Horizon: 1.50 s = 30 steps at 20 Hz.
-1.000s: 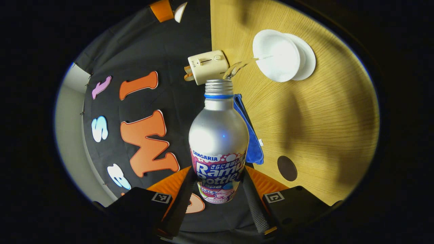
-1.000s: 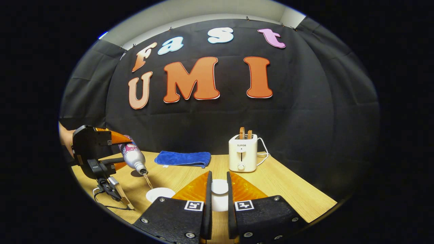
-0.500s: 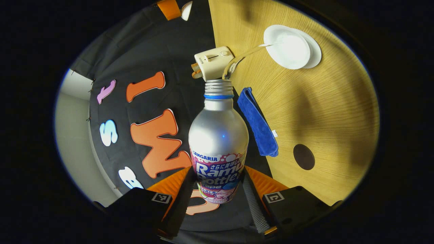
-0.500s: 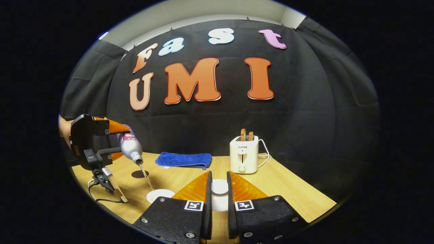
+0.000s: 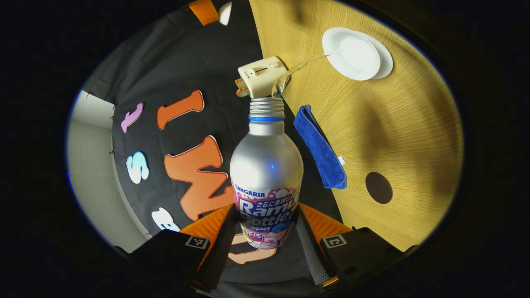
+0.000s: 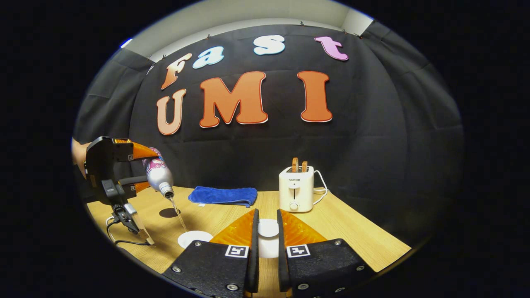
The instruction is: Open the teacup lid with one hand, grasp the water bottle and pour water into the teacup with the other hand; after pouring, place the water bottle on the coaster and then close the teacup lid.
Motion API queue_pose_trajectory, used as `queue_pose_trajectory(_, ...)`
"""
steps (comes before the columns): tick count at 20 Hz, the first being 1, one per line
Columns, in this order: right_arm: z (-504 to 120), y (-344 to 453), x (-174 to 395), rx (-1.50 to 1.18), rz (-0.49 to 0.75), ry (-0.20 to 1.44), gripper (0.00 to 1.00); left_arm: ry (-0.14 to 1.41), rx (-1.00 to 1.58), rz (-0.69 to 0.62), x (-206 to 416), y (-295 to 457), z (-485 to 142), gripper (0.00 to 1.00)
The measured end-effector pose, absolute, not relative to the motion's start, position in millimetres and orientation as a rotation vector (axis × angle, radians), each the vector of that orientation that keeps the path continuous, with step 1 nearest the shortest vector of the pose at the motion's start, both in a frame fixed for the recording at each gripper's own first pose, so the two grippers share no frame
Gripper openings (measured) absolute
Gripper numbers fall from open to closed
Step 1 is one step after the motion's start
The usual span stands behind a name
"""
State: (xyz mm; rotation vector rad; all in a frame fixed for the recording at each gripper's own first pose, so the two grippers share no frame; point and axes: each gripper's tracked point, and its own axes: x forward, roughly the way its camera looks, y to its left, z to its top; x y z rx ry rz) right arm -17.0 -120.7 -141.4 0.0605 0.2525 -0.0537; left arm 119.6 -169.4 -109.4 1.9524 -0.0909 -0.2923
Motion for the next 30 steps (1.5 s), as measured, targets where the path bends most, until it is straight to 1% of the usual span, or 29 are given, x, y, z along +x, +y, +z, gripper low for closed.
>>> queue_pose_trajectory(6,-144.7,-122.4,-18.7,0.060,-0.055,0.257,0.19,-0.099,1.978,-0.314,116.8,-174.8,-122.8,0.82)
queue_pose_trajectory(13,-149.2,-120.5,-18.7,0.061,-0.051,0.262,0.19,-0.117,2.007,-0.355,111.8,-189.7,-141.2,0.84)
queue_pose_trajectory(16,-151.5,-120.0,-19.4,0.064,-0.049,0.267,0.19,-0.129,2.019,-0.367,108.9,-194.8,-146.0,0.83)
queue_pose_trajectory(18,-153.7,-119.1,-19.3,0.066,-0.045,0.271,0.19,-0.142,2.033,-0.368,108.8,-197.4,-147.8,0.84)
queue_pose_trajectory(23,-155.6,-115.8,-18.7,0.068,-0.037,0.275,0.19,-0.166,2.050,-0.381,105.0,-204.1,-154.7,0.84)
queue_pose_trajectory(30,-159.2,-107.6,-15.1,0.062,-0.024,0.284,0.19,-0.213,2.049,-0.366,99.0,-208.9,-154.1,0.83)
